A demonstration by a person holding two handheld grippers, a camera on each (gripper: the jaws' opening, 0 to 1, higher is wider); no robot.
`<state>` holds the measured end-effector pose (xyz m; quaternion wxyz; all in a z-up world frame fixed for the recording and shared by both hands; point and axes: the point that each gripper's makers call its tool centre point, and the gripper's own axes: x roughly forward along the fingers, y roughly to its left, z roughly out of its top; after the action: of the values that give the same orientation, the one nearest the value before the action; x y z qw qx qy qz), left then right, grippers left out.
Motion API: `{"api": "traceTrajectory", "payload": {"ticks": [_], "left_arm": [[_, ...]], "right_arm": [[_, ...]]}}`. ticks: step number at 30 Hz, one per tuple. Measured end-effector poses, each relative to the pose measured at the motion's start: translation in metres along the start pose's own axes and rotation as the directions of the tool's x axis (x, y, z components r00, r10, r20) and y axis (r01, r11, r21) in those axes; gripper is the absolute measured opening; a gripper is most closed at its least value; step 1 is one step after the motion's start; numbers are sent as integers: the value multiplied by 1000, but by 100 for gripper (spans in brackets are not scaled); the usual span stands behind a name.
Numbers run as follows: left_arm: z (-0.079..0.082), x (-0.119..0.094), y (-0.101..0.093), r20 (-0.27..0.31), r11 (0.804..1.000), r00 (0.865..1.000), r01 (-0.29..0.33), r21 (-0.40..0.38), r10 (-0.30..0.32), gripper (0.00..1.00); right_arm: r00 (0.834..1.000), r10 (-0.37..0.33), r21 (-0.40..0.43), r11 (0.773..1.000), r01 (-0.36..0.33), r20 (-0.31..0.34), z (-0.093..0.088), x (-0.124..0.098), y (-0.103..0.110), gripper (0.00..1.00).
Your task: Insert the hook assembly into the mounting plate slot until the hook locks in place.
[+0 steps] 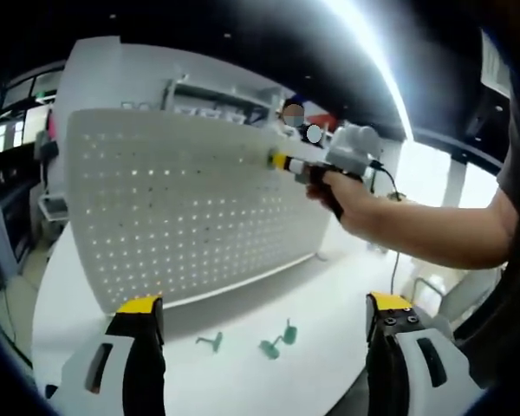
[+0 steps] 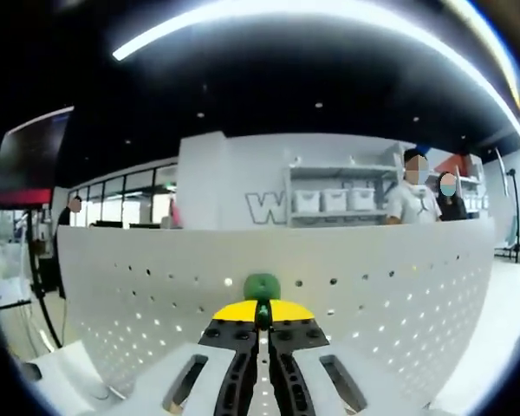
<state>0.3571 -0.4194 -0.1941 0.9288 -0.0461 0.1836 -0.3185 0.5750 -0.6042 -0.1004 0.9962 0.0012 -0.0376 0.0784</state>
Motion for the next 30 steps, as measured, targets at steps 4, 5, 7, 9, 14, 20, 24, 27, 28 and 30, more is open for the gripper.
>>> {"api": "traceTrajectory", "payload": {"ticks": [4,5,7,9,14,20,24,27,28,30], "left_arm": [[-1,-1,2,-3,1000,1000,-5,-2,5,98],[-2,-2,3,-4,1000,1000,-7,-2,7,98],[-2,-1,3,-2,1000,1000,-6,-3,6,98],[-3,-1,2,-5,1000,1000,-4,-4,4,98],[-1,-1,1,1,1000,1000,-3,-14,3,97],[-6,-6,2,-3,1000,1000,-8,-13,8,97],[-9,-7,-2,-16,1000,1000,1,-13,-1,97],[-8,-7,-4,-17,1000,1000,8,-4,-8,97],[-7,-7,-5,-15,1000,1000,11,-2,-11,97],[-7,-6,-7,-14,1000,1000,16,0,-16,97]], "right_arm": [[1000,-7,4,1000,7,3,-1,-1,0,0],[1000,-8,0,1000,8,3,-1,-1,0,0],[1000,-6,-9,1000,6,-1,-1,-1,0,1],[1000,-13,-25,1000,12,-21,-1,-1,1,1],[999,-16,-56,998,14,-42,-3,-1,4,5],[999,-39,-51,998,39,3,15,-8,0,22],[1000,-24,-40,999,24,15,26,-12,2,23],[999,-21,-36,999,23,48,40,-20,1,26],[998,-7,-48,999,10,63,47,-23,2,27],[998,15,-143,990,-7,58,52,-28,4,27]]}}
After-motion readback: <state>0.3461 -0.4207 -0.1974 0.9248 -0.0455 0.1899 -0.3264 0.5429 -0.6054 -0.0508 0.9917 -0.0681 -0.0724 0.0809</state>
